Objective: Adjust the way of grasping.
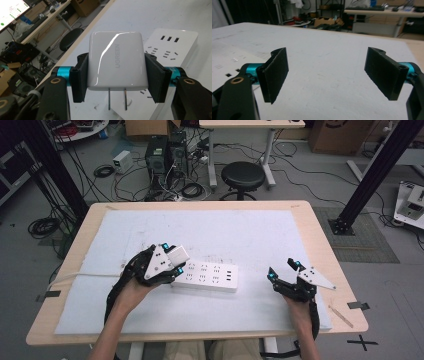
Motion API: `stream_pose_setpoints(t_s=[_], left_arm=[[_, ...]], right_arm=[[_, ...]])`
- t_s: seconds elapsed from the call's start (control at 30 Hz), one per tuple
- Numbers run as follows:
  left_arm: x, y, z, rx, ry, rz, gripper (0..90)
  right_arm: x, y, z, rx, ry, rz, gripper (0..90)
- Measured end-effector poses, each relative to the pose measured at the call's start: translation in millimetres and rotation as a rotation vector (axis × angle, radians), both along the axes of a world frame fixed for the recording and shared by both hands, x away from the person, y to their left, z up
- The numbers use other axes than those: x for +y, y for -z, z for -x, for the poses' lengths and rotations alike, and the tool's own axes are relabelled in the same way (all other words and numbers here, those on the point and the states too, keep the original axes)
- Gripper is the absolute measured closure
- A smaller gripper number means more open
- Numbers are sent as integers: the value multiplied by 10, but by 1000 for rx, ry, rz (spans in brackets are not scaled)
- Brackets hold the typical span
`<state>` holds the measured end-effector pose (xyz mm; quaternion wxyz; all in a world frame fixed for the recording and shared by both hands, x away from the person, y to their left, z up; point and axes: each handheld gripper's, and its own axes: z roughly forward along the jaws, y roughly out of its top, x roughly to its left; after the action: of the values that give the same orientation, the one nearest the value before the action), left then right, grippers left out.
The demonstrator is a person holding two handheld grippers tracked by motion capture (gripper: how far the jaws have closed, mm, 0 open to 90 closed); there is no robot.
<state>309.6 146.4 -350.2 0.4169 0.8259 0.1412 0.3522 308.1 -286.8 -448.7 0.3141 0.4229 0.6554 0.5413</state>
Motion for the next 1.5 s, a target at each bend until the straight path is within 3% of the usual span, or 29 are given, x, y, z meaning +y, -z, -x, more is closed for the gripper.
stream_pose_setpoints(t_s=[0.03, 0.07, 0.1, 0.27, 0.3, 0.33, 0.47, 0.5, 0.57, 0.6, 0.67, 0.7, 0.8, 0.9, 0.93, 1.23, 1.27, 1.5], left_arm=[[-37, -1, 32, -20, 9, -9, 424], [-37, -1, 32, -20, 9, -9, 423], [-72, 9, 48, -32, 23, -12, 424], [-144, 49, 48, -45, 35, -34, 423], [-144, 49, 48, -45, 35, -34, 424], [-192, 56, 58, -68, 39, -47, 423], [-251, 70, 68, -102, 60, -67, 424], [-335, 88, 82, -141, 76, -98, 424], [-335, 88, 82, -141, 76, -98, 423], [-415, 106, 111, -203, 96, -130, 424], [-440, 113, 114, -216, 102, -133, 424], [-482, 129, 119, -244, 103, -153, 424], [-524, 144, 130, -276, 102, -164, 424], [-533, 146, 138, -286, 103, -166, 424], [-561, 145, 163, -324, 117, -164, 424], [-651, 165, 254, -423, 159, -176, 424], [-684, 177, 286, -455, 170, -195, 424], [-746, 198, 334, -508, 197, -226, 424]], right_arm=[[-5, -57, -11, 42, -36, -26, 197], [-5, -57, -11, 42, -36, -26, 197], [4, -141, -29, 69, -88, -58, 197], [56, -332, -44, 63, -168, -93, 197], [56, -332, -44, 63, -168, -93, 197], [117, -470, -86, 70, -213, -88, 197], [143, -531, -117, 96, -258, -70, 197], [205, -640, -199, 144, -339, -57, 197], [226, -673, -211, 153, -357, -53, 197], [268, -742, -223, 164, -401, -69, 197], [288, -775, -227, 175, -429, -84, 197], [325, -829, -258, 193, -495, -110, 197], [386, -894, -295, 218, -551, -128, 197], [402, -911, -302, 228, -563, -129, 197], [448, -945, -332, 233, -590, -115, 197], [532, -986, -350, 230, -631, -121, 197], [582, -981, -352, 226, -661, -110, 197], [648, -956, -376, 254, -713, -111, 198]])
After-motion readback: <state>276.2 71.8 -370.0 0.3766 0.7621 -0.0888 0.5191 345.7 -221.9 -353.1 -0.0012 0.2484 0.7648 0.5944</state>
